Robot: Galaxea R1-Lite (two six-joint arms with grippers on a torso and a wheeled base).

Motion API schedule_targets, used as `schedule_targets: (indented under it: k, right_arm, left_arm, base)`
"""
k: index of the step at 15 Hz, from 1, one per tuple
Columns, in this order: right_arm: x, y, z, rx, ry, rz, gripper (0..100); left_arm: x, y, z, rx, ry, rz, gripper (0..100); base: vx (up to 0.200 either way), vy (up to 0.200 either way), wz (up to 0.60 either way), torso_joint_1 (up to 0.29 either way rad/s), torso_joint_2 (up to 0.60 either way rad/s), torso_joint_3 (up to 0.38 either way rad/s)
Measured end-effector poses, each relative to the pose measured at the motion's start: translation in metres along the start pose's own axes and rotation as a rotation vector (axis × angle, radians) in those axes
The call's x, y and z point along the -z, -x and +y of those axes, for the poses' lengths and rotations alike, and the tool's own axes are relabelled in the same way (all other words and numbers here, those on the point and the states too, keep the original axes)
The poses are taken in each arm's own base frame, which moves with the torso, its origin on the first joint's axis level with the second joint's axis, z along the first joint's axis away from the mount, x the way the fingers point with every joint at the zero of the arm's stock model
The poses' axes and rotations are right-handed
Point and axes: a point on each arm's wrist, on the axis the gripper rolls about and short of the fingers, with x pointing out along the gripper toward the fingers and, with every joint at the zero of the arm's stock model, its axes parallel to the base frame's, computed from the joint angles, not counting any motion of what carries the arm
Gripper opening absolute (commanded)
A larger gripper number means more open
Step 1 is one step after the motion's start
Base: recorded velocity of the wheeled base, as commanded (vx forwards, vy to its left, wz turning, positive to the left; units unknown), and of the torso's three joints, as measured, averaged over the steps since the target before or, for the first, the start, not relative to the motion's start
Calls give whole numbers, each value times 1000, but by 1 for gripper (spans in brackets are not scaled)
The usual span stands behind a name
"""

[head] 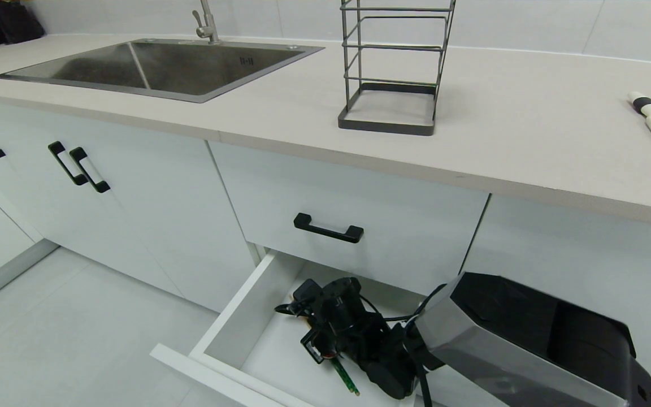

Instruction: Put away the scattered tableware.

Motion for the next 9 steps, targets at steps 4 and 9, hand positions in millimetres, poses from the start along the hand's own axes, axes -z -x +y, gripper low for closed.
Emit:
schedule_targets:
  k: [4, 9]
  right_arm:
    - [-4, 13, 1, -9, 7, 12, 0]
    - [-25, 52, 7, -37, 20, -15, 0]
  left_arm:
    - [0, 0, 0, 0, 0, 0, 100]
    - [0, 0, 0, 0, 0, 0, 100]
  base:
    - [0, 0, 0, 0, 0, 0]
    - [0, 0, 0, 0, 0, 0]
